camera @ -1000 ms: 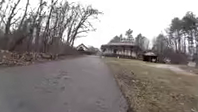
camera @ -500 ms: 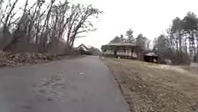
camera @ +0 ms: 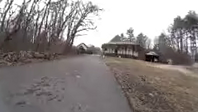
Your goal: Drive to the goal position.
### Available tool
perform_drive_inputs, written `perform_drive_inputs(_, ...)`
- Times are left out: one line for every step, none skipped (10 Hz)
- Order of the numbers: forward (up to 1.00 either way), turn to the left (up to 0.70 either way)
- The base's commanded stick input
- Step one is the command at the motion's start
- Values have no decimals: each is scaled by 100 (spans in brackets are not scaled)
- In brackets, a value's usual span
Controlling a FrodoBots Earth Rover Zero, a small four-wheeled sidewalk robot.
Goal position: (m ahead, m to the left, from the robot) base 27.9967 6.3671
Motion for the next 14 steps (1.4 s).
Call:
perform_drive_inputs(100, 0)
perform_drive_inputs(100, 0)
perform_drive_inputs(100, 0)
perform_drive_inputs(100, 0)
perform_drive_inputs(100, 0)
perform_drive_inputs(100, 0)
perform_drive_inputs(100, 0)
perform_drive_inputs(100, 0)
perform_drive_inputs(100, 0)
perform_drive_inputs(100, 0)
perform_drive_inputs(100, 0)
perform_drive_inputs(100, 0)
perform_drive_inputs(100, 0)
perform_drive_inputs(100, 0)
